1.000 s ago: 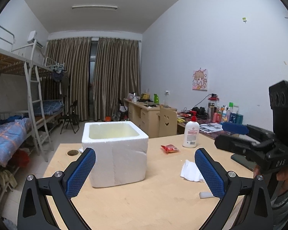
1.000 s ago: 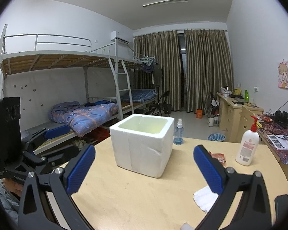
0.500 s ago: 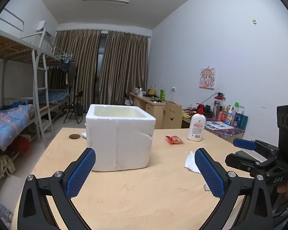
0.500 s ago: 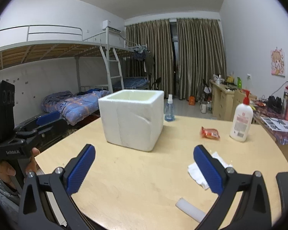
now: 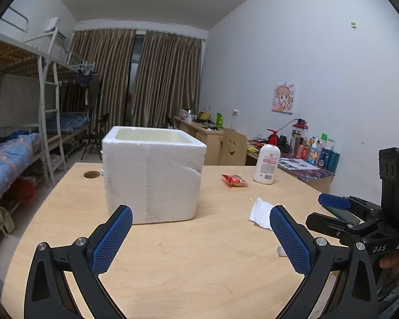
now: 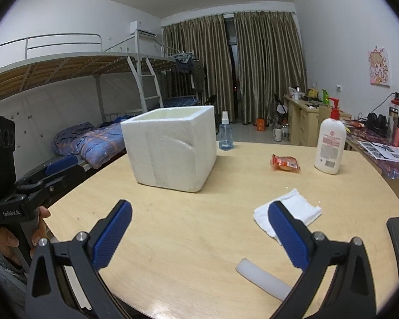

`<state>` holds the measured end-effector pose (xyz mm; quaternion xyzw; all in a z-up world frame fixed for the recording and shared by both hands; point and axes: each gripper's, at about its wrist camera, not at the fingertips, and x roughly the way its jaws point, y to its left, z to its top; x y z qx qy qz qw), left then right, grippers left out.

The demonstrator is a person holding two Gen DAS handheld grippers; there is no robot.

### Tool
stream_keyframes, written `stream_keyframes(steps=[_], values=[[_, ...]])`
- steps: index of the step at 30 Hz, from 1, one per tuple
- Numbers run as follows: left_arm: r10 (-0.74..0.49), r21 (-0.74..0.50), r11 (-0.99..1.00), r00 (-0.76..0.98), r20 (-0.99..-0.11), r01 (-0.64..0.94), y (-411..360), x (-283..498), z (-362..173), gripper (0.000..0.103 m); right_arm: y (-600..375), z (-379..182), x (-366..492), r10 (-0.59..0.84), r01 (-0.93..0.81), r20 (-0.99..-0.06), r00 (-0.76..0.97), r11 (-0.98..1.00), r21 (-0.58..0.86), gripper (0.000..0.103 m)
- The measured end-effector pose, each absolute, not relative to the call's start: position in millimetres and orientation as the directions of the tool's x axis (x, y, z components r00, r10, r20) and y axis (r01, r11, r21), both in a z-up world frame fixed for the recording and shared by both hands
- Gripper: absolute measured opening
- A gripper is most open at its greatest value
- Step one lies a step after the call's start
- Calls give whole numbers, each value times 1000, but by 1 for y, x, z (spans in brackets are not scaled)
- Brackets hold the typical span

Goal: Organize soft objects
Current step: 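Move the left gripper to the white cloth while the right gripper approaches the white foam tube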

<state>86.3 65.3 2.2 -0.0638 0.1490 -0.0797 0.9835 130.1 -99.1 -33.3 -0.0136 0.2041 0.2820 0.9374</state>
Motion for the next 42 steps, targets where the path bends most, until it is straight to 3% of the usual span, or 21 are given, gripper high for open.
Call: stream_keyframes(steps=[17,42], values=[[-307,-149,951,885,-350,271,16,136,-6,103,-160,-48,134,400,-377,-419,815,916,141,103],[-364,-133,931,824,-435,341,-17,188,-13,103,-183,-64,160,430,-380,-465,774,903,201,103]])
